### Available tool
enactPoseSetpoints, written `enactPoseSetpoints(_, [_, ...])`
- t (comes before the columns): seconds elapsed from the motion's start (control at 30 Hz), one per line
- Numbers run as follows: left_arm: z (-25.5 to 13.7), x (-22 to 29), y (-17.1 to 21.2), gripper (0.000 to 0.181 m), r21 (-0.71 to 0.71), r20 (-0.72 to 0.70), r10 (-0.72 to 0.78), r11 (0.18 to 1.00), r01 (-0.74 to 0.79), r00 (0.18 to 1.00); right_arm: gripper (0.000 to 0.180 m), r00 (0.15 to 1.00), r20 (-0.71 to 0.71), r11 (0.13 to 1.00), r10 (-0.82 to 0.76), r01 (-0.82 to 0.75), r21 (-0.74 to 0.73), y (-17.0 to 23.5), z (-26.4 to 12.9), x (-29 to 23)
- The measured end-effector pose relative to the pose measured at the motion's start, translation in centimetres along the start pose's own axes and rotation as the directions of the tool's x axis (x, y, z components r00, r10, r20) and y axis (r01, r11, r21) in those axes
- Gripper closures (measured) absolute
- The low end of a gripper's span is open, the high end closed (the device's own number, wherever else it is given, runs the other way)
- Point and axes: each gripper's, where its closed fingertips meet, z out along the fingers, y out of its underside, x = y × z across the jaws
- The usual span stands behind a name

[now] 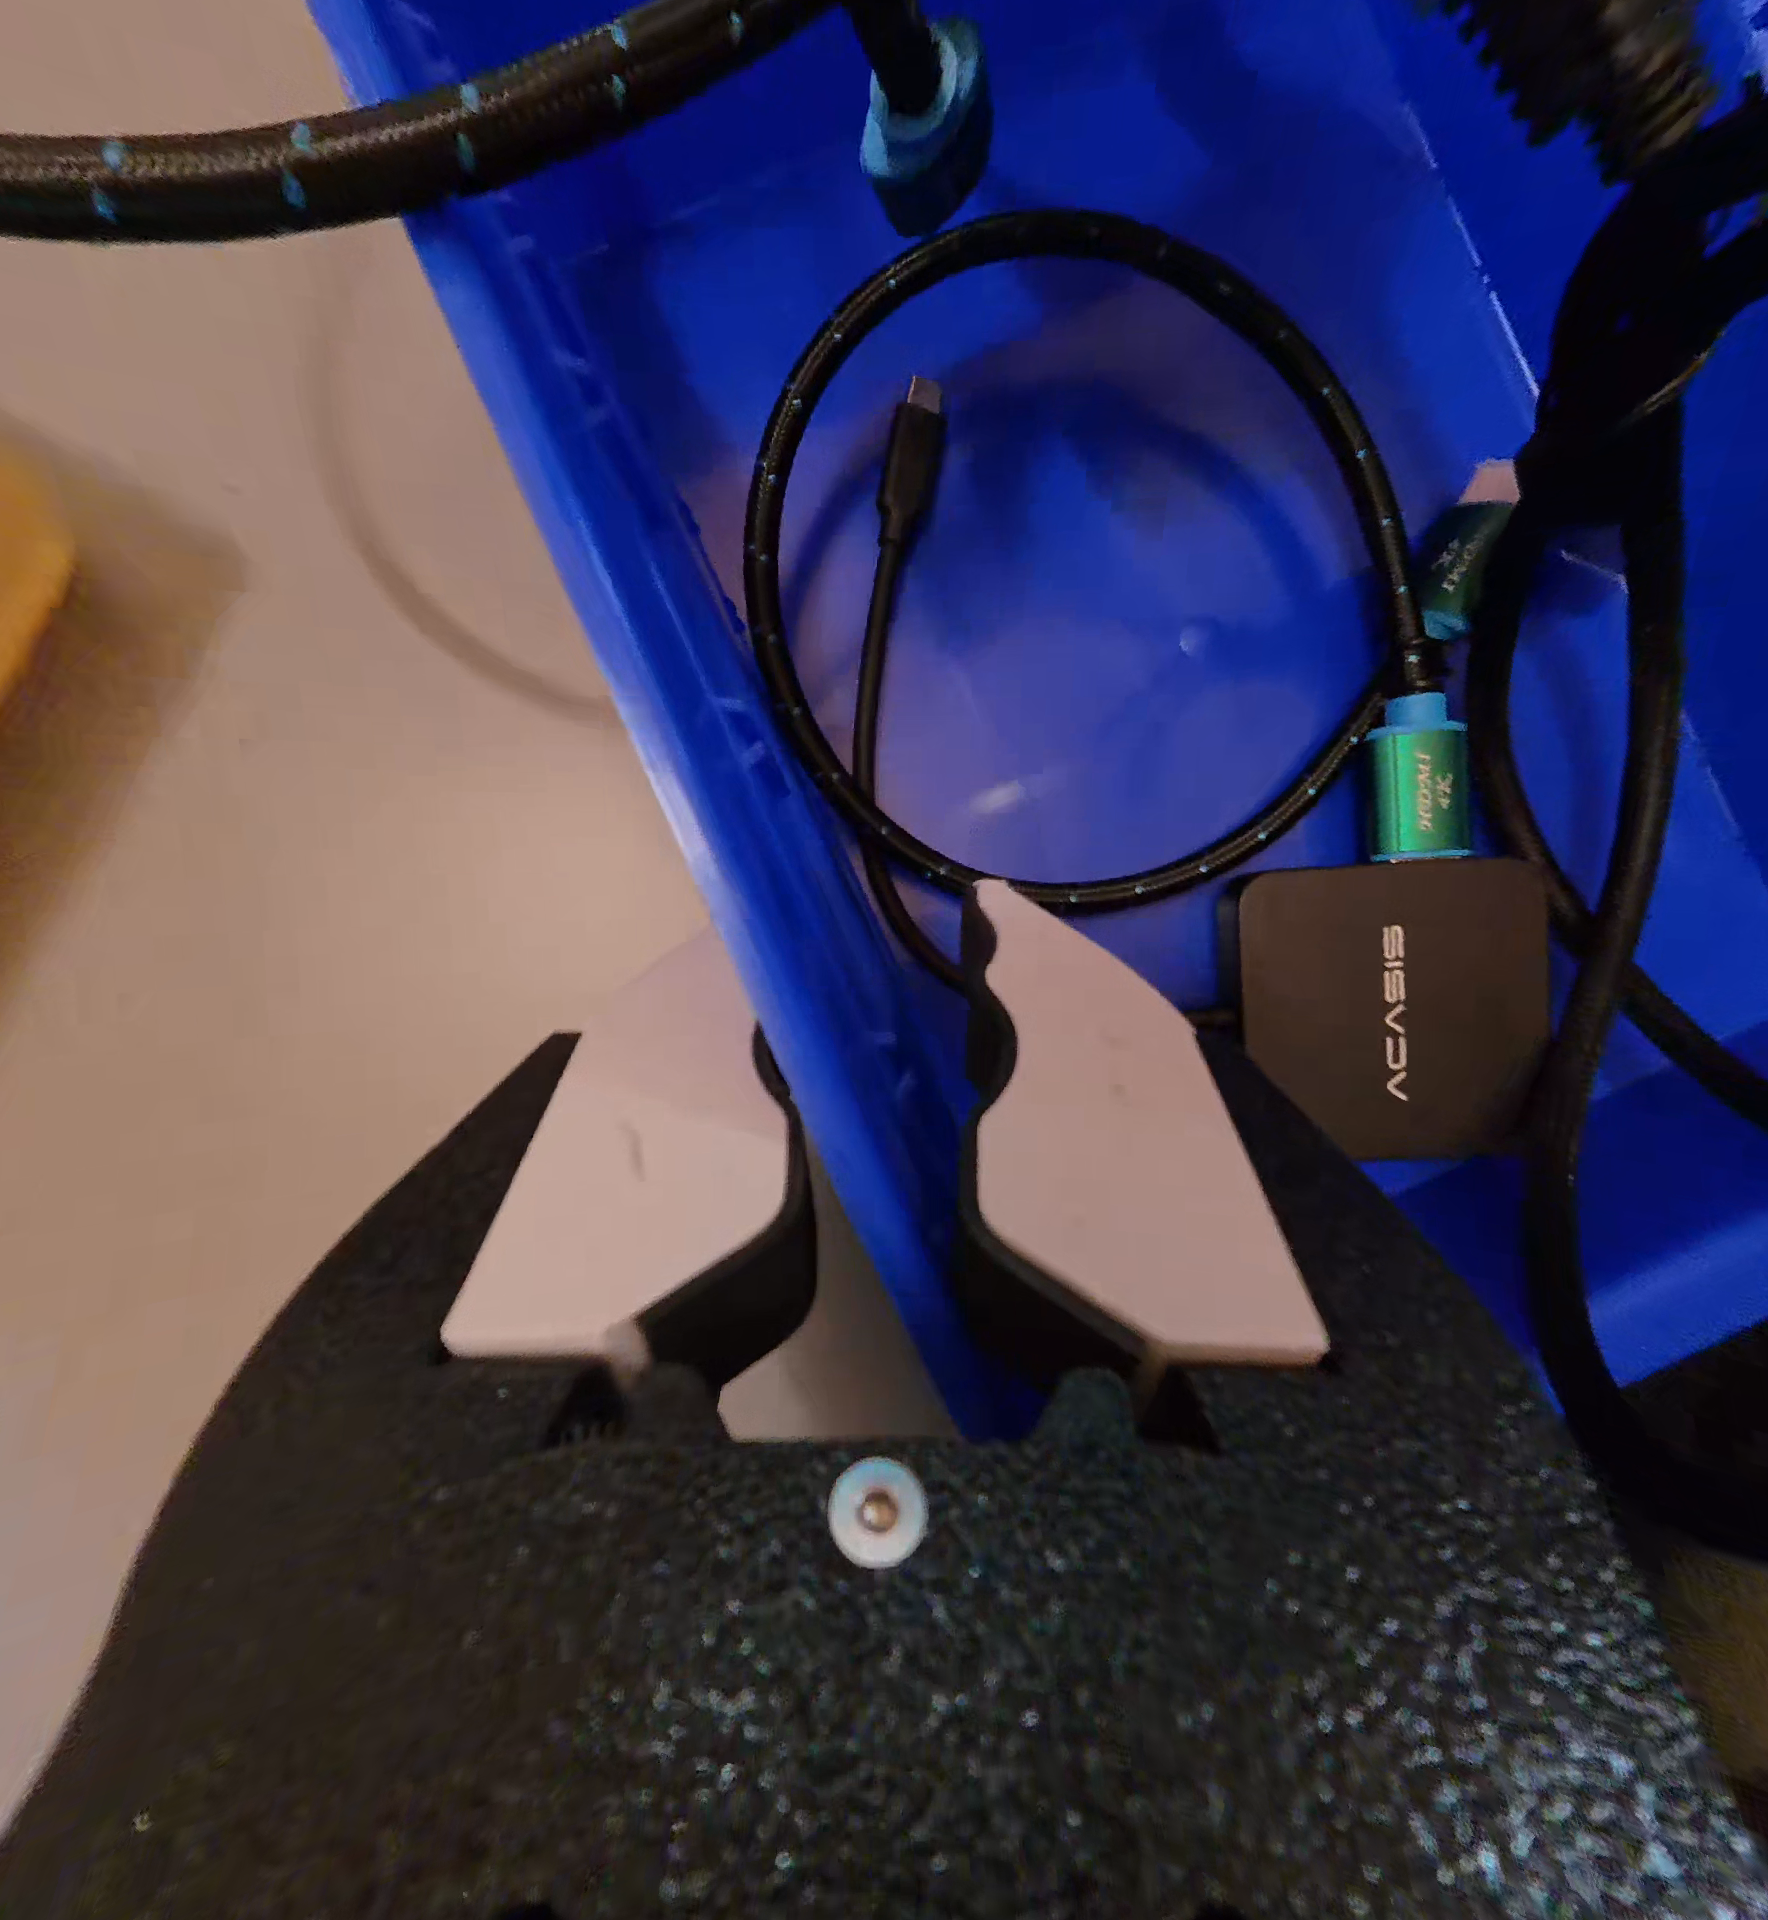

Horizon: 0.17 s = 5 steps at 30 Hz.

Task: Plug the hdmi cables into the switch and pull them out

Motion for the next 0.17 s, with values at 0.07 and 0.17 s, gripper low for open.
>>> enactPoseSetpoints(0.07, [-3.4, -0.5, 5.2, 0.154, -0.003, 0.005, -0.008, 1.0, 0.008, 1.0, 0.097, 0.993, 0.114, 1.0, 0.021, -0.021, -0.001, -0.3, 2.7, -4.4])
enactPoseSetpoints(0.17, [-7.7, -1.5, 11.8, 0.154, -0.008, 0.034, -0.052, 0.999, 0.053, 0.998, 0.096, 0.976, 0.216, 0.999, 0.032, -0.022, -0.045, -0.4, 8.2, -10.3])
